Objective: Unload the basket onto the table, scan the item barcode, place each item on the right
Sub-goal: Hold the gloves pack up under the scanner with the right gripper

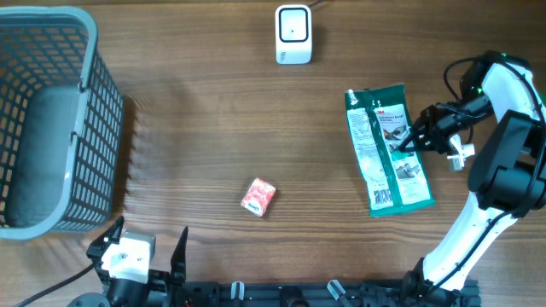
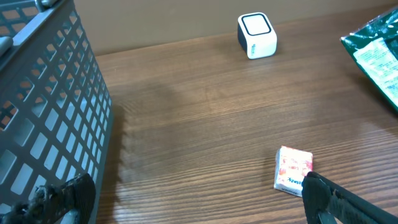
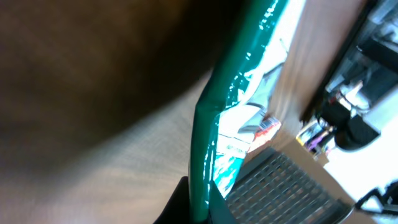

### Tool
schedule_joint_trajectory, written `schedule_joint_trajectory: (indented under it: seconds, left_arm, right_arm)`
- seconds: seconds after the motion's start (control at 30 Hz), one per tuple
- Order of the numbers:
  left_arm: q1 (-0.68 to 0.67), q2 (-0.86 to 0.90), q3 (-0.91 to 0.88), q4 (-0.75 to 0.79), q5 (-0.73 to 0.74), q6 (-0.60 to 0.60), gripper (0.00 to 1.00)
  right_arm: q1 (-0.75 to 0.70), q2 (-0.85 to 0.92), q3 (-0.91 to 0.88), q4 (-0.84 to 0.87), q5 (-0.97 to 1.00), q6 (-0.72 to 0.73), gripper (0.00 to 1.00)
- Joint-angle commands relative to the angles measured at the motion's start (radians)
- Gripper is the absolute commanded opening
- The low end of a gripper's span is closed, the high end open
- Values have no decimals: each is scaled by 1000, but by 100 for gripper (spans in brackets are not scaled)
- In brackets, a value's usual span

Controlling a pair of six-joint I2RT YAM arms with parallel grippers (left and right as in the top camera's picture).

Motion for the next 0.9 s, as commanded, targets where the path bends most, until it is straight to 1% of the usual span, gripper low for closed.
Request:
schedule_joint_trajectory:
  seconds: [0.0,0.07,0.17,0.23,0.33,0.4,0.53,0.6,0.67,0.73,0.8,0.87]
  left_arm:
    - [-5,-2,-1,3,12,-3,100]
    - [-5,-2,-1,3,12,-3,100]
    - [-5,-2,-1,3,12,-3,100]
    - [-5,-2,-1,3,12,-3,100]
    - [-5,-2,-1,3,12,-3,100]
    - [-5,-2,-1,3,12,-3,100]
    - [-5,-2,-1,3,12,-3,100]
    - [-5,-2,-1,3,12,-3,100]
    - [-5,-2,-1,3,12,-3,100]
    - [-5,-2,-1,3,12,-3,100]
    - [-5,-2,-1,3,12,-3,100]
    - [-5,-2,-1,3,12,-3,100]
  right_arm:
    - [-5,8,-2,14,-129,-280,5]
    - [-6,7,-1,1,-256,-494,5]
    - [-6,1,-1,-38,-450,-864,5]
    - [-5,-21,0,-38,-510,-994,5]
    - [-4,-98,-1,-38,-513,-1083,5]
    - [-4,-186,-1,-38,-513,-1130,5]
    - [-5,-367,-1,-32,-472,-1126,5]
    - [-4,-467,-1,24,-394,-1060,5]
    - [-4,-553,-1,98,-253,-956,5]
    - [-4,-618,-1,108,-131,-901,4]
    - [-4,-649,-1,117,-76,-922,4]
    - [2,-669,-1,131,-91,-1028,5]
